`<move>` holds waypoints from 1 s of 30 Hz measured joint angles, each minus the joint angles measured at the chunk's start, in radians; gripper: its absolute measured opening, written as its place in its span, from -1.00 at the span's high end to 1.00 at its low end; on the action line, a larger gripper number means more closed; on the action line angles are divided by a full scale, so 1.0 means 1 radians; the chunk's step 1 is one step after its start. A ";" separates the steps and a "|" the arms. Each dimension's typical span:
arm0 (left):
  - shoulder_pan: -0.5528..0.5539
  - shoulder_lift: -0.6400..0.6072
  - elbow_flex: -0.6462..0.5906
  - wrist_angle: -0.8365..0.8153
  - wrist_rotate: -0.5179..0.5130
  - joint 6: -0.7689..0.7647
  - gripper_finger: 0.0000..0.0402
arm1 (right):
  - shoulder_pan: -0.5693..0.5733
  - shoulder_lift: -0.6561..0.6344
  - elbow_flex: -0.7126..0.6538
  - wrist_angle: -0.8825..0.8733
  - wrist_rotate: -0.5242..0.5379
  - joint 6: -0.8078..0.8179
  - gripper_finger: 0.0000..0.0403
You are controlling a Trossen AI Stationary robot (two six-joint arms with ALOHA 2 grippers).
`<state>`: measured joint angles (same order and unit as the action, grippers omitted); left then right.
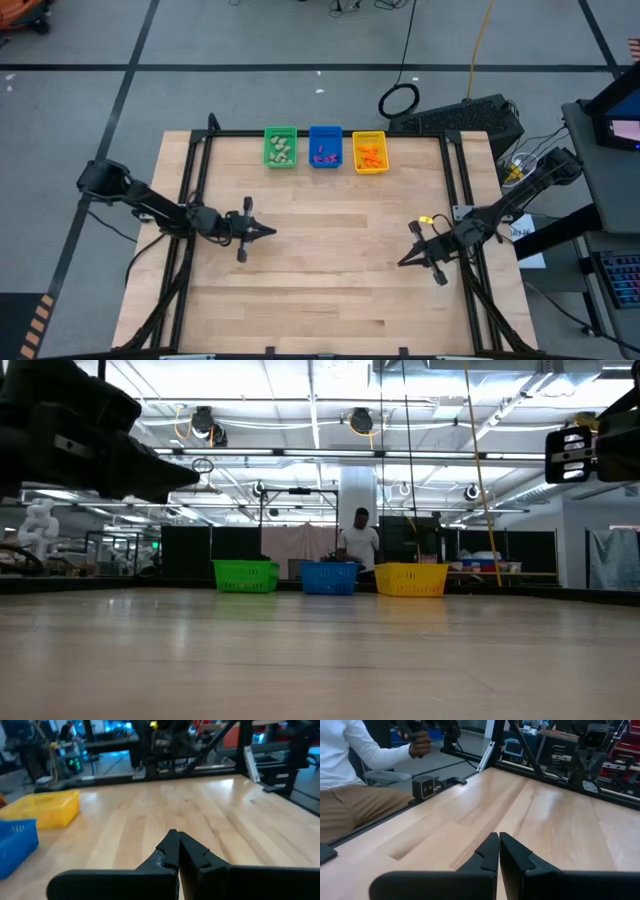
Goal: Sort Halloween decoration
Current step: Return to Home Position
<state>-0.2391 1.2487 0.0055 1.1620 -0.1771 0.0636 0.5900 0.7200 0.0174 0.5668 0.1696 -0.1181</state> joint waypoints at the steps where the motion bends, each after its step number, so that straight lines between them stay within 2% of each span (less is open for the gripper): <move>1: 0.003 -0.012 0.000 -0.002 0.012 0.009 1.00 | 0.000 -0.011 0.000 -0.011 0.000 -0.001 1.00; 7: 0.006 -0.093 0.000 -0.002 0.055 0.100 1.00 | 0.000 -0.093 -0.001 -0.084 0.009 -0.022 1.00; 12: 0.032 -0.173 0.000 -0.081 0.082 0.103 1.00 | -0.010 -0.161 -0.001 -0.126 0.010 -0.063 1.00; 17: 0.061 -0.246 -0.001 -0.105 0.196 0.100 1.00 | -0.031 -0.225 -0.002 -0.186 0.009 -0.070 1.00; 30: 0.110 -0.438 -0.001 -0.333 0.208 0.046 1.00 | -0.044 -0.294 -0.002 -0.253 -0.016 -0.041 1.00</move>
<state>-0.1295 0.8102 0.0048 0.8292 0.0311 0.1101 0.5461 0.4255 0.0154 0.3136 0.1534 -0.1593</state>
